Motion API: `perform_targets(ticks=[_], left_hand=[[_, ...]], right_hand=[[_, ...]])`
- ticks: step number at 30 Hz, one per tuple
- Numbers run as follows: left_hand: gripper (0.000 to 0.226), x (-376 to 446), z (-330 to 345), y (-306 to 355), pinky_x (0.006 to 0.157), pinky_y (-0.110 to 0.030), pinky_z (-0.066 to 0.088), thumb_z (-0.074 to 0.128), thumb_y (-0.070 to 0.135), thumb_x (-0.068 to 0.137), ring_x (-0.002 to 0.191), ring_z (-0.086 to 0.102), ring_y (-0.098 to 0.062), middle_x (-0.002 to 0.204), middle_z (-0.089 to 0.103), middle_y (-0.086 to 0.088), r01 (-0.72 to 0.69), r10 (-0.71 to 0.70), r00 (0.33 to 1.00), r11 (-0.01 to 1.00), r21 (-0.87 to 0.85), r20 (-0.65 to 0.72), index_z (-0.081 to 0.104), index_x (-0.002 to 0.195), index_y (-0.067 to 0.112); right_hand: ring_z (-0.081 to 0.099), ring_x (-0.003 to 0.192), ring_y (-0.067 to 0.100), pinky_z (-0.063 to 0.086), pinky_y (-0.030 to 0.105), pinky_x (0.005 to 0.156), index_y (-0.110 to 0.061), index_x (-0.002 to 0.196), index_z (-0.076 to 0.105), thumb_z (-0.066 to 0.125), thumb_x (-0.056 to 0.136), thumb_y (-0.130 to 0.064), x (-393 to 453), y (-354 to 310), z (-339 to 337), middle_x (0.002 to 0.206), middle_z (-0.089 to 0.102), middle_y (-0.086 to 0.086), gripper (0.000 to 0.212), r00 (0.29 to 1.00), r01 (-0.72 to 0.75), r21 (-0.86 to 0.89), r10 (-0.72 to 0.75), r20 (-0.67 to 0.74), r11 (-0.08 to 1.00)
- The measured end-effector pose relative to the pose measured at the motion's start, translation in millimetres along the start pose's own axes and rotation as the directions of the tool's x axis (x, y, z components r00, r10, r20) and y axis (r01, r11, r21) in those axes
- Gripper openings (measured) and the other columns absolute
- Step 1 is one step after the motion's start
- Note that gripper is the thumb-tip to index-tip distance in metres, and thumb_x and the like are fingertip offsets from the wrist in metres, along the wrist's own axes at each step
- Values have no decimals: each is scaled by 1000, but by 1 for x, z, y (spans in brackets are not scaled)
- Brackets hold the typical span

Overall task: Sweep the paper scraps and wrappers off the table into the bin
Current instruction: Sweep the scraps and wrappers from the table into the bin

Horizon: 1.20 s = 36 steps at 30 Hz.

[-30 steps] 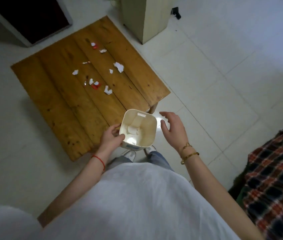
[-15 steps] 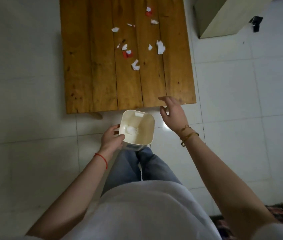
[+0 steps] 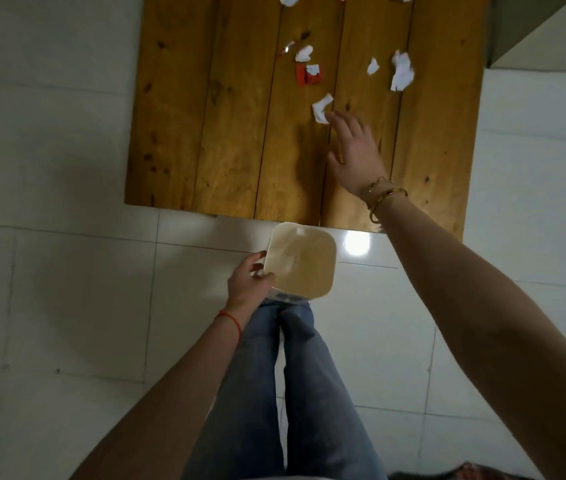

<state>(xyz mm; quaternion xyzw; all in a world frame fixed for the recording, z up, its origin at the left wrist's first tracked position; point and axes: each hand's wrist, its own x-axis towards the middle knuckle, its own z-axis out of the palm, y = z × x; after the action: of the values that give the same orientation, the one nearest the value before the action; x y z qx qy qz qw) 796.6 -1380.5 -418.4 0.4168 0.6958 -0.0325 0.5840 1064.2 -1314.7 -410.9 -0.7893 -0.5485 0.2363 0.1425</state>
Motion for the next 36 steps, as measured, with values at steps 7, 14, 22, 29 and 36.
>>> perform_targets(ticks=[7,14,22,29,36], left_hand=[[52,30,13,-15,85,-43,59,59,2,72,95,66,-15,101,69,10,-20,20,1000,1000,7,22,64,115,31],[52,35,22,-18,87,-45,58,60,6,77,105,64,-22,116,66,0,75,-73,997,994,-80,29,60,123,30],[45,38,23,-14,82,-45,60,59,9,75,101,67,-23,111,67,2,76,-76,997,985,-155,7,61,113,34],[47,44,28,-16,85,-51,59,61,5,77,101,68,-27,114,68,-1,105,-107,994,951,-291,10,64,120,23],[48,44,27,-16,83,-47,60,63,5,78,103,68,-26,115,67,-3,110,-109,994,945,-308,21,62,123,21]], right_hand=[[10,148,27,20,49,119,-20,151,19,48,94,-23,51,31,25,160,15,3,65,994,6,-56,0,105,998],[10,148,27,8,45,121,-18,148,29,45,95,-23,50,42,40,159,22,5,56,987,100,-89,-87,138,991],[12,148,28,8,47,121,-16,147,33,42,94,-27,-18,34,58,156,29,5,55,950,246,-83,-222,221,966],[11,148,28,13,50,120,-13,143,41,47,91,-28,-103,22,83,155,31,6,54,826,462,-47,-411,385,885],[15,148,25,17,49,119,-12,143,40,50,90,-24,-106,18,87,155,32,6,56,884,388,44,-385,266,920]])
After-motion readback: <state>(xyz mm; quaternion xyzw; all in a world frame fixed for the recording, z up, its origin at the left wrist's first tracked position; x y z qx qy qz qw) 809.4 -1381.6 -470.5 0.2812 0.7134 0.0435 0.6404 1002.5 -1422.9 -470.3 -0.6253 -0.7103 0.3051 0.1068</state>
